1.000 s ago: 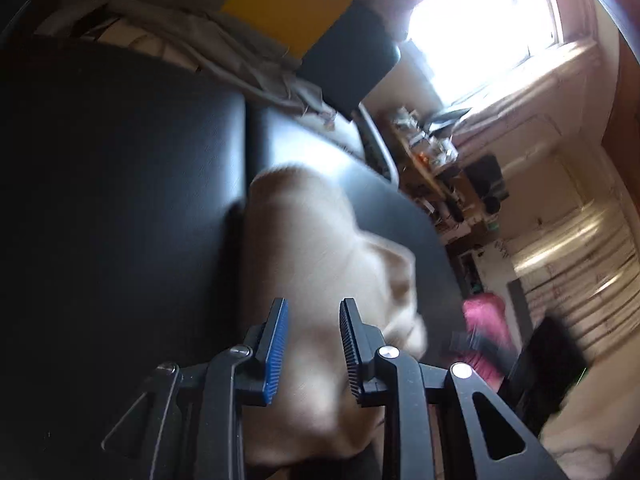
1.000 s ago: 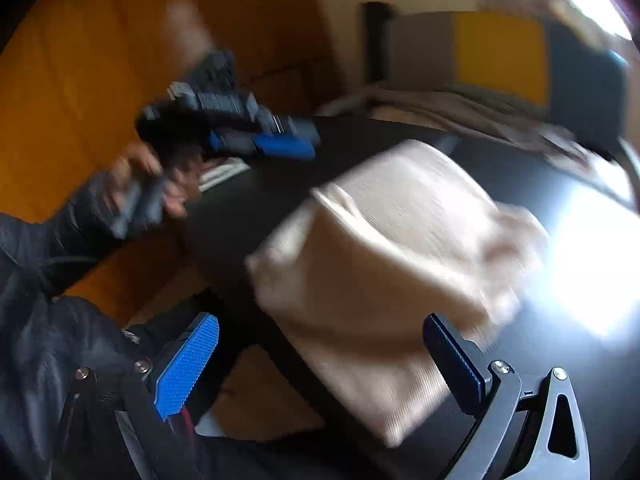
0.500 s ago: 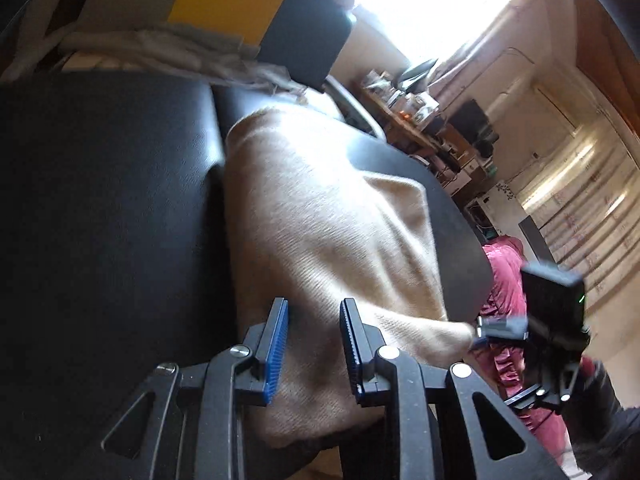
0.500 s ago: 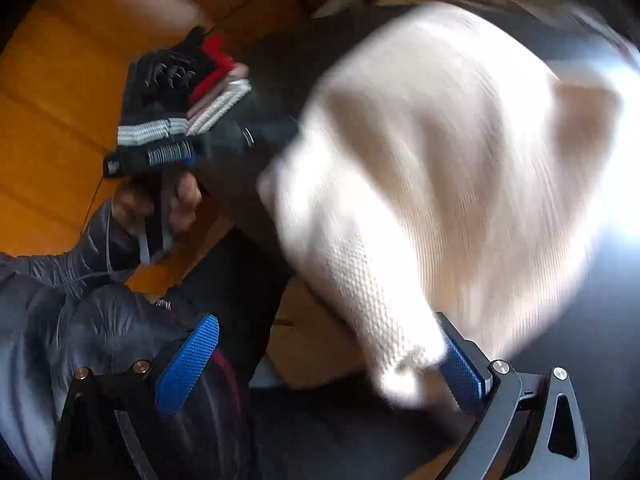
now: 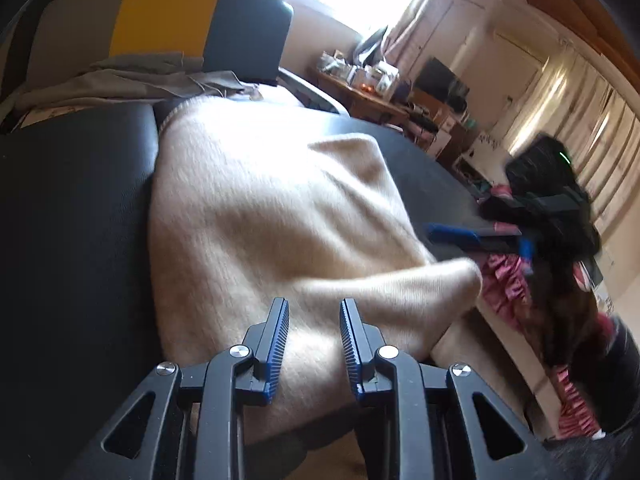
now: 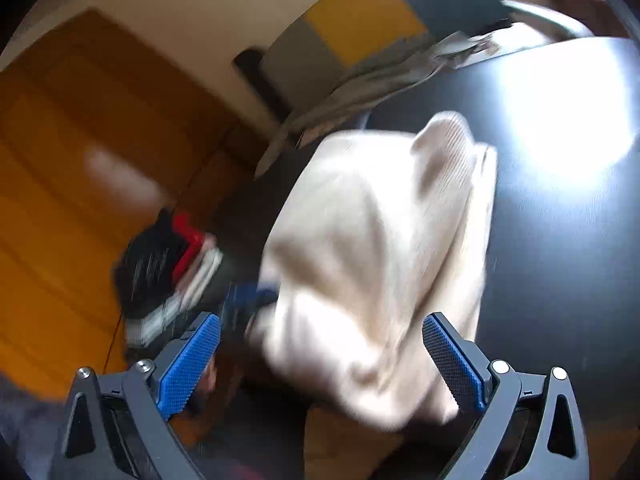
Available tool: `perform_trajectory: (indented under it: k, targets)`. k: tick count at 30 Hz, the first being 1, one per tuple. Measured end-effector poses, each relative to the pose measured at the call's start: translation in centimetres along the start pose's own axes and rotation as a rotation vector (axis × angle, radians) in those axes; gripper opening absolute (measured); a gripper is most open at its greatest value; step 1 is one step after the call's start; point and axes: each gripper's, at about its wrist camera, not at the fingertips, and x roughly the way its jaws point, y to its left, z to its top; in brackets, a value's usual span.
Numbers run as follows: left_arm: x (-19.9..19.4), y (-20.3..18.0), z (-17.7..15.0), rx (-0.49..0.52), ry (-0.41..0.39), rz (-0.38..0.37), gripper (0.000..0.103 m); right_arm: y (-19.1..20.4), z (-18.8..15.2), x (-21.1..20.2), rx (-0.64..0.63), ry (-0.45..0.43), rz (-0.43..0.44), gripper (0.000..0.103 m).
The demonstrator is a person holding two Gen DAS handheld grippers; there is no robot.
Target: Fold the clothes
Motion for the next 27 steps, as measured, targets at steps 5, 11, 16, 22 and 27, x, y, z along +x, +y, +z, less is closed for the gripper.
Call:
perform_trajectory:
  k: [5, 11, 16, 22, 27]
  targets:
    - [0.0, 0.2, -0.7, -0.002, -0.017, -0.024, 0.025, -1.8, 1.3, 4.4, 0.073, 0.028, -0.061, 0.058]
    - [0.1, -0.7, -1.3, 0.097, -0.001, -0.047, 0.025, 0.3, 2.6, 5.7, 0.007, 0.010, -0.162, 0.014]
    - [1.2, -1.6, -3.1, 0.189, 0.087, -0.067, 0.027, 3.7, 3.4, 5.1, -0.287, 0.027, -0.495, 0.014]
    - [0.4, -1.6, -1.8, 0.142, 0.088, -0.125, 0.026, -1.4, 2.2, 6.9, -0.109, 0.054, -0.415, 0.017]
    - [0.8, -3.6, 0.9, 0.185, 0.012, -0.148, 0.027, -2.0, 2.1, 6.0, -0.042, 0.007, -0.370, 0.040]
